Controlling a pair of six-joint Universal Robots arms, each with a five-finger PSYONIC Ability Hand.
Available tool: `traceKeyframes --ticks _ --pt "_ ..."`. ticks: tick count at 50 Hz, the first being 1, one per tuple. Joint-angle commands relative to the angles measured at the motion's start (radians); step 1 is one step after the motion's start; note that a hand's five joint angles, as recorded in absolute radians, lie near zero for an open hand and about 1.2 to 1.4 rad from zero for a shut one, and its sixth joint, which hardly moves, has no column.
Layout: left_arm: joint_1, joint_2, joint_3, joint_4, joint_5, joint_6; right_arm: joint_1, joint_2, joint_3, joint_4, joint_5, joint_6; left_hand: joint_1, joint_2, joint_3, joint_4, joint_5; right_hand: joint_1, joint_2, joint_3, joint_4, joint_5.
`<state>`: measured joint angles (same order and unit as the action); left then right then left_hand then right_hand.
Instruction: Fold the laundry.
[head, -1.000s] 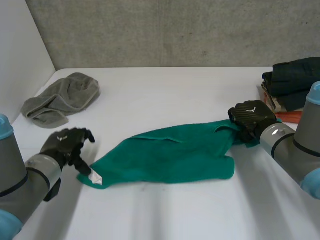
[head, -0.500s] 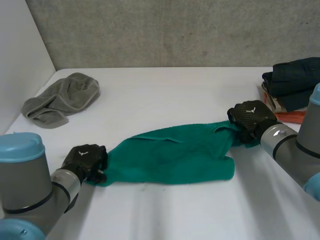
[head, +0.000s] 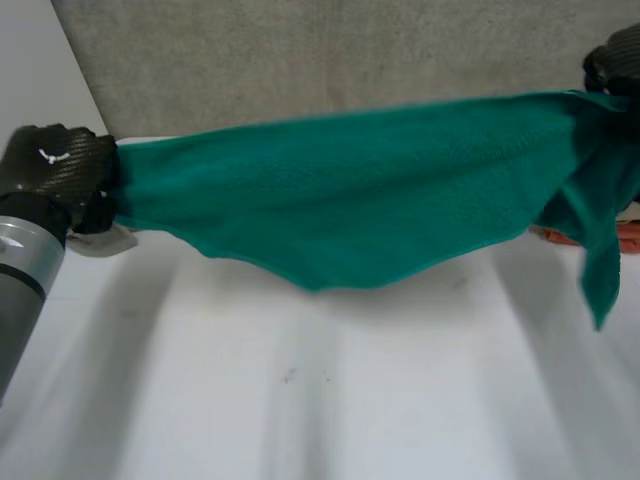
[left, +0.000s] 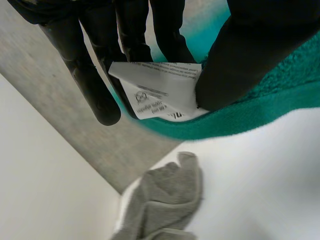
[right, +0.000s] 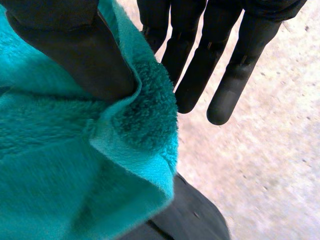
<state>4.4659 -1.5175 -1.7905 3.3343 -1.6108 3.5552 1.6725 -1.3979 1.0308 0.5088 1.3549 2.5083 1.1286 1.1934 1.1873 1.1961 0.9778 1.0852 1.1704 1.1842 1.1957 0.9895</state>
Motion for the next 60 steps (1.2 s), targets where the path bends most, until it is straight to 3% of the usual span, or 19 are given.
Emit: traceKeyframes --ticks 1,7,12,16,21,25,28,32,42,49,59,60 --pt "0.023 -0.015 -0.017 -0.007 0.051 0.112 -0.042 0.002 0.073 0.125 -0.025 -0.161 0.268 0.203 0.209 0.200 0.244 0.311 0.226 0.212 0.201 0.232" --pt "0.020 -0.197 0.022 -0.004 0.066 0.182 -0.036 0.071 0.143 0.134 -0.040 -0.233 0.268 0.203 0.209 0.200 0.244 0.311 0.226 0.212 0.201 0.232" --pt "-0.011 -0.360 0.210 0.014 0.060 0.208 -0.030 0.209 0.040 0.045 -0.028 -0.178 0.268 0.203 0.209 0.200 0.244 0.311 0.226 0.212 0.201 0.232" --pt "-0.048 -0.457 0.475 0.062 0.023 0.209 -0.002 0.309 -0.087 -0.154 0.012 -0.013 0.268 0.203 0.209 0.200 0.244 0.311 0.226 0.212 0.201 0.232" --pt "-0.057 -0.524 0.828 0.216 -0.061 0.214 0.061 0.353 -0.228 -0.566 0.200 0.142 0.268 0.203 0.209 0.200 0.244 0.311 0.226 0.212 0.201 0.232" --pt "-0.063 -0.536 0.951 0.301 -0.078 0.212 0.090 0.327 -0.229 -0.816 0.273 0.149 0.268 0.203 0.209 0.200 0.244 0.311 0.226 0.212 0.201 0.232" --pt "-0.066 -0.532 0.956 0.317 -0.077 0.212 0.110 0.307 -0.210 -0.865 0.262 0.149 0.268 0.203 0.209 0.200 0.244 0.311 0.226 0.212 0.201 0.232" --pt "-0.073 -0.526 0.881 0.310 -0.077 0.206 0.144 0.284 -0.132 -0.862 0.212 0.155 0.268 0.203 0.209 0.200 0.244 0.311 0.226 0.212 0.201 0.232" --pt "-0.077 -0.458 0.375 0.419 -0.060 0.208 0.150 0.252 0.172 -0.859 0.156 0.158 0.268 0.203 0.209 0.200 0.244 0.311 0.226 0.212 0.201 0.232" --pt "-0.079 -0.472 0.042 0.544 0.083 0.220 0.134 0.273 0.414 -0.831 0.151 0.153 0.268 0.203 0.209 0.200 0.244 0.311 0.226 0.212 0.201 0.232" --pt "-0.076 -0.471 -0.142 0.498 0.109 0.220 0.136 0.284 0.587 -0.828 0.127 0.144 0.268 0.203 0.209 0.200 0.244 0.311 0.226 0.212 0.201 0.232" --pt "-0.076 -0.458 -0.158 0.463 0.109 0.220 0.136 0.284 0.603 -0.829 0.116 0.146 0.120 0.055 0.061 0.052 0.096 0.311 0.226 0.212 0.201 0.232"
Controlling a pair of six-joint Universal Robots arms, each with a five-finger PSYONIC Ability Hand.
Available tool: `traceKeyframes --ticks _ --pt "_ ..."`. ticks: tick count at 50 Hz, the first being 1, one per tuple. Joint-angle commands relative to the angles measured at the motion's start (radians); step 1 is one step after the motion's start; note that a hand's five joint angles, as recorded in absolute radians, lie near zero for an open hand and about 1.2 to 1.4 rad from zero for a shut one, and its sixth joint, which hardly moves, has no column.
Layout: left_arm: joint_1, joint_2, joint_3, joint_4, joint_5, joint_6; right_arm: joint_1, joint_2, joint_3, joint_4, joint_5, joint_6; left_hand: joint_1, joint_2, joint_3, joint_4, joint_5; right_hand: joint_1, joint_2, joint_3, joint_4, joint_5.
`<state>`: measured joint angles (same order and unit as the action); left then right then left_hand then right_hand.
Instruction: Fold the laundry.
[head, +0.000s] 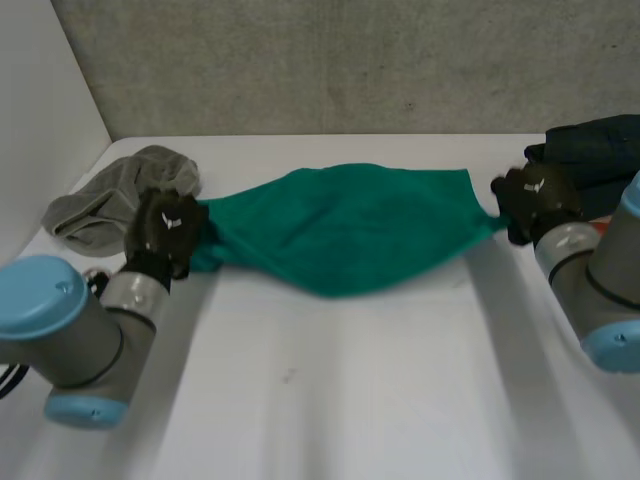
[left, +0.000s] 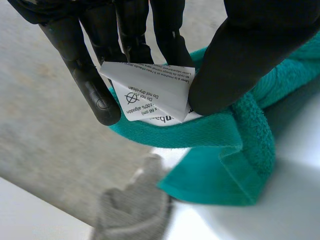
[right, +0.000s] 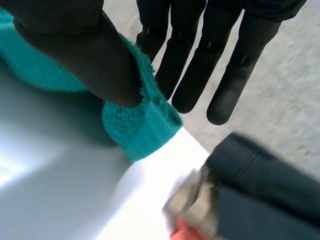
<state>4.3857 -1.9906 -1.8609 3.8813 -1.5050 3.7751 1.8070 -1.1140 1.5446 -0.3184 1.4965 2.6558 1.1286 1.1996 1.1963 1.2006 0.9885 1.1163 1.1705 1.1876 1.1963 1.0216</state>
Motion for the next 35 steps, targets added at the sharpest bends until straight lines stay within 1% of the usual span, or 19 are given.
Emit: traceKeyframes --ticks 1,3,4,7,11,14,15,19,21,25,29,31,35 --pt "0.005 0.019 -0.090 -0.106 0.003 0.000 0.002 0.000 0.095 -0.002 -0.033 -0.002 0.028 -0.043 -0.039 -0.044 -0.006 0.280 0.226 0.209 0.200 0.200" --pt "0.004 0.039 -0.095 -0.152 0.002 0.000 0.002 0.000 0.110 -0.004 -0.054 0.000 -0.136 -0.207 -0.204 -0.208 -0.171 0.280 0.226 0.209 0.200 0.200" --pt "0.008 0.090 -0.096 -0.218 0.002 -0.003 0.002 0.000 0.115 -0.005 -0.061 0.001 -0.361 -0.432 -0.429 -0.433 -0.395 0.280 0.226 0.209 0.200 0.200" --pt "0.009 0.150 -0.093 -0.288 0.000 -0.018 0.002 -0.001 0.121 -0.004 -0.070 0.003 -0.518 -0.589 -0.586 -0.590 -0.553 0.280 0.226 0.209 0.200 0.200" --pt "0.014 0.222 -0.092 -0.353 0.003 -0.038 0.000 -0.001 0.124 -0.004 -0.070 0.003 -0.533 -0.604 -0.601 -0.605 -0.568 0.280 0.226 0.209 0.200 0.200" --pt "0.014 0.253 -0.093 -0.361 0.006 -0.073 0.000 -0.003 0.127 -0.004 -0.070 0.001 -0.548 -0.619 -0.616 -0.620 -0.582 0.280 0.226 0.209 0.200 0.200" --pt "0.012 0.260 -0.092 -0.361 0.008 -0.105 0.000 -0.003 0.127 -0.004 -0.070 0.001 -0.557 -0.628 -0.625 -0.629 -0.591 0.280 0.226 0.209 0.200 0.200" --pt "0.020 0.260 -0.075 -0.361 0.011 -0.182 0.002 -0.003 0.132 -0.004 -0.070 0.001 -0.557 -0.628 -0.625 -0.629 -0.591 0.280 0.226 0.209 0.200 0.200" --pt "0.021 0.256 -0.064 -0.361 0.011 -0.198 0.003 -0.003 0.135 -0.004 -0.070 0.000 -0.554 -0.625 -0.622 -0.626 -0.588 0.280 0.226 0.209 0.200 0.200" --pt "0.021 0.205 -0.031 -0.361 0.009 -0.212 0.005 -0.003 0.144 -0.008 -0.070 0.000 -0.554 -0.625 -0.622 -0.626 -0.588 0.280 0.226 0.209 0.200 0.200" --pt "0.023 0.121 0.020 -0.367 0.009 -0.209 0.005 -0.001 0.146 -0.008 -0.070 -0.002 -0.563 -0.634 -0.630 -0.635 -0.597 0.280 0.226 0.209 0.200 0.200" --pt "0.029 0.061 0.057 -0.378 0.003 -0.209 0.005 -0.001 0.147 -0.007 -0.070 -0.002 -0.560 -0.631 -0.628 -0.632 -0.594 0.280 0.226 0.209 0.200 0.200" --pt "0.041 0.003 0.072 -0.422 0.003 -0.210 0.002 -0.001 0.149 -0.008 -0.070 -0.004 -0.560 -0.631 -0.628 -0.632 -0.594 0.280 0.226 0.209 0.200 0.200"
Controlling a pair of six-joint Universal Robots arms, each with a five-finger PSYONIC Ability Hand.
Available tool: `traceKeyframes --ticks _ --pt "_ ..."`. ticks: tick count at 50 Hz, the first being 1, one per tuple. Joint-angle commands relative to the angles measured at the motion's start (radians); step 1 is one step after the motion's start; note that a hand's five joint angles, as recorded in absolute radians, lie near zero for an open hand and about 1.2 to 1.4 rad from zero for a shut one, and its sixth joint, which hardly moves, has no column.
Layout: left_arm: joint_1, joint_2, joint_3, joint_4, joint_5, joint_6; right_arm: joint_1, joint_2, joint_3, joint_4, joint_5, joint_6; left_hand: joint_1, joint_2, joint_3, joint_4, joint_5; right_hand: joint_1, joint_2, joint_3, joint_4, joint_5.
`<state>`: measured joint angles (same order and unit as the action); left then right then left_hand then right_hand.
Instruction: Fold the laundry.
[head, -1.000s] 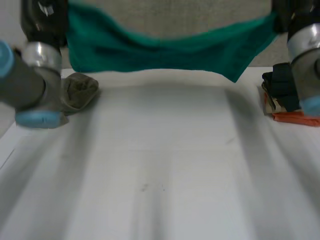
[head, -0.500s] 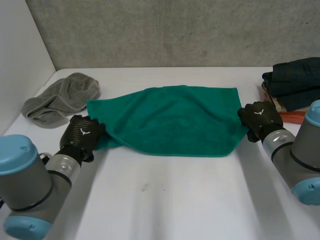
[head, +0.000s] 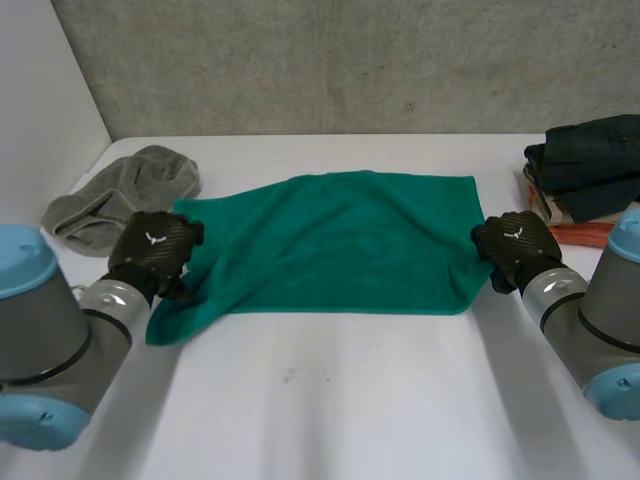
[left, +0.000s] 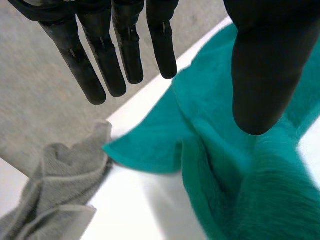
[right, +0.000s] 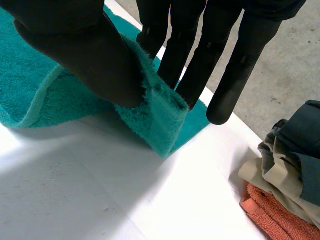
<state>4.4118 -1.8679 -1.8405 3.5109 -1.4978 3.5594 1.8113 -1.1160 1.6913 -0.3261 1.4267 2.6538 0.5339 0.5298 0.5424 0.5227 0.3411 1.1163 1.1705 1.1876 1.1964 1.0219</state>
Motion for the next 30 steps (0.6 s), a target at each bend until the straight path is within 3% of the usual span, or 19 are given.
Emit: traceKeyframes --ticks 1,6,13,22,30 --pt "0.017 -0.122 0.052 -0.061 -0.004 0.004 -0.001 0.001 0.002 -0.001 0.000 -0.002 0.035 0.039 0.026 0.046 0.053 0.280 0.226 0.209 0.200 0.200" --pt "0.018 -0.114 0.047 -0.081 -0.005 0.003 -0.003 -0.001 -0.002 -0.002 0.000 -0.003 0.038 0.042 0.029 0.049 0.056 0.280 0.226 0.209 0.200 0.200" --pt "0.074 0.018 -0.008 -0.084 -0.001 -0.005 -0.003 0.001 -0.004 -0.002 0.000 -0.003 0.047 0.051 0.038 0.058 0.065 0.280 0.226 0.209 0.200 0.200" --pt "0.054 0.160 -0.172 -0.089 0.001 -0.004 -0.001 -0.001 -0.002 -0.001 0.001 -0.003 0.055 0.060 0.047 0.067 0.074 0.280 0.226 0.209 0.200 0.200" --pt "0.051 0.130 -0.223 -0.075 0.002 0.002 0.002 -0.001 0.001 0.002 0.000 -0.003 0.044 0.048 0.035 0.055 0.062 0.280 0.226 0.209 0.200 0.200"
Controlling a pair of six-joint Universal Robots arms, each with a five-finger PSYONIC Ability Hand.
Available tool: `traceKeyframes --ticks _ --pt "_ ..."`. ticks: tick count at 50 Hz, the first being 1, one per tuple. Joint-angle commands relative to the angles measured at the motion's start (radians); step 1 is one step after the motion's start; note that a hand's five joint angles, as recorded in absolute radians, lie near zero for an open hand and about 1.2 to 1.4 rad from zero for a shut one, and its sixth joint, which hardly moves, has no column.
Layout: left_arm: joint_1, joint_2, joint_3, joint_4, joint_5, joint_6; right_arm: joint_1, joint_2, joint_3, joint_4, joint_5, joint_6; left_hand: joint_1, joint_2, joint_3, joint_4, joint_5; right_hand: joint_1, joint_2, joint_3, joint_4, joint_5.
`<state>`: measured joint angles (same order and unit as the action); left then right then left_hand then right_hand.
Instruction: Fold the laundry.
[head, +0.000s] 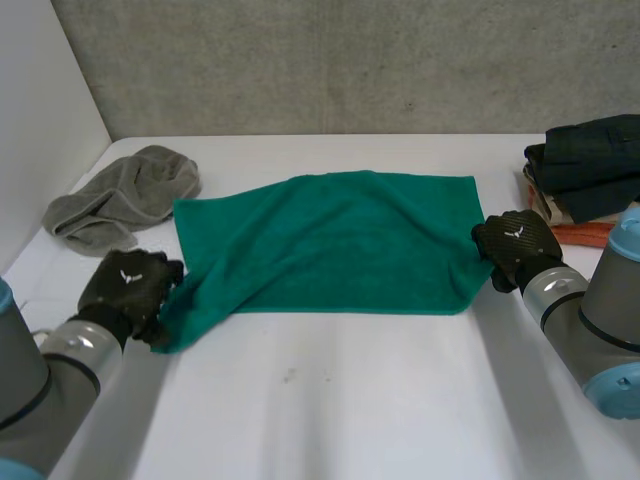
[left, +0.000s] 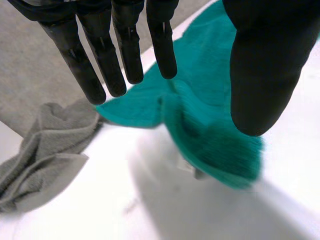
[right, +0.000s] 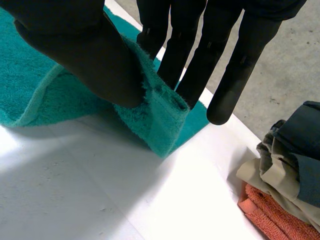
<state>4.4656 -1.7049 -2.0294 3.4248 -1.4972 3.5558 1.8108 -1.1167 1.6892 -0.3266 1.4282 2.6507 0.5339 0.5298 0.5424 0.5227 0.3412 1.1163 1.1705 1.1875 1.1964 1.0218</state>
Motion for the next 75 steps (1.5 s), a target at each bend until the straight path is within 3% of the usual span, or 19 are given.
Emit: traceKeyframes --ticks 1,12,14,16,22,31,35,39,45,50,57,62,65,66,70,75 --pt "-0.002 -0.045 -0.031 0.013 0.002 0.008 0.004 0.000 0.003 0.003 -0.002 0.000 0.044 0.048 0.035 0.055 0.062 0.280 0.226 0.209 0.200 0.200" --pt "0.006 -0.239 0.084 0.065 0.003 0.014 0.001 0.000 0.006 0.006 0.000 0.000 0.085 0.089 0.076 0.096 0.103 0.280 0.226 0.209 0.200 0.200" --pt "0.006 -0.271 0.115 0.065 0.000 0.018 -0.001 -0.002 0.006 0.008 0.001 0.000 0.365 0.369 0.357 0.376 0.383 0.280 0.226 0.209 0.200 0.200" --pt "0.006 -0.280 0.139 0.068 -0.003 0.020 -0.002 -0.011 0.004 0.008 0.003 -0.001 0.859 0.864 0.851 0.871 0.878 0.280 0.226 0.209 0.200 0.200" --pt "0.006 -0.211 0.179 0.047 -0.012 0.021 -0.004 -0.124 -0.008 0.060 0.008 -0.029 0.862 0.866 0.854 0.874 0.881 0.280 0.226 0.209 0.200 0.200" --pt "0.032 0.273 0.221 -0.117 0.000 0.034 -0.099 -0.406 -0.213 0.467 0.012 -0.199 0.862 0.866 0.854 0.874 0.881 0.280 0.226 0.209 0.200 0.200" --pt "0.076 0.379 0.271 -0.243 0.006 0.041 -0.159 -0.451 -0.327 0.592 0.008 -0.230 0.862 0.866 0.854 0.874 0.881 0.280 0.226 0.209 0.200 0.200" --pt "0.098 0.381 0.304 -0.341 0.023 0.051 -0.188 -0.465 -0.381 0.668 0.003 -0.238 0.862 0.866 0.854 0.874 0.881 0.280 0.226 0.209 0.200 0.200" --pt "0.098 0.305 0.287 -0.360 0.046 0.104 -0.185 -0.439 -0.364 0.710 0.003 -0.270 0.862 0.866 0.854 0.874 0.881 0.280 0.226 0.209 0.200 0.200" --pt "0.084 0.153 0.294 -0.339 0.051 0.158 -0.176 -0.301 -0.339 0.704 0.009 -0.288 0.862 0.866 0.854 0.874 0.881 0.280 0.226 0.209 0.200 0.200" --pt "0.038 -0.171 0.524 -0.213 0.041 0.207 -0.096 -0.085 -0.466 0.621 0.076 -0.281 0.862 0.866 0.854 0.874 0.881 0.280 0.226 0.209 0.200 0.200" --pt "-0.026 -0.338 0.892 -0.138 0.020 0.209 -0.024 0.050 -0.702 0.378 0.211 -0.267 0.862 0.866 0.854 0.874 0.881 0.280 0.226 0.209 0.200 0.200" --pt "-0.022 -0.372 1.033 -0.072 -0.001 0.195 -0.004 0.066 -0.770 0.194 0.232 -0.245 0.862 0.866 0.854 0.874 0.881 0.280 0.226 0.209 0.200 0.200" --pt "-0.022 -0.384 1.104 -0.006 -0.017 0.192 0.004 0.064 -0.779 0.052 0.232 -0.218 0.862 0.866 0.854 0.874 0.881 0.280 0.226 0.209 0.200 0.200" --pt "-0.025 -0.386 1.163 0.199 -0.047 0.164 0.010 0.046 -0.755 -0.260 0.238 -0.141 0.862 0.866 0.854 0.874 0.881 0.280 0.226 0.209 0.200 0.200" --pt "-0.029 -0.394 1.146 0.306 -0.063 0.147 0.015 0.038 -0.723 -0.286 0.235 -0.123 0.862 0.866 0.854 0.874 0.881 0.280 0.226 0.209 0.200 0.200"
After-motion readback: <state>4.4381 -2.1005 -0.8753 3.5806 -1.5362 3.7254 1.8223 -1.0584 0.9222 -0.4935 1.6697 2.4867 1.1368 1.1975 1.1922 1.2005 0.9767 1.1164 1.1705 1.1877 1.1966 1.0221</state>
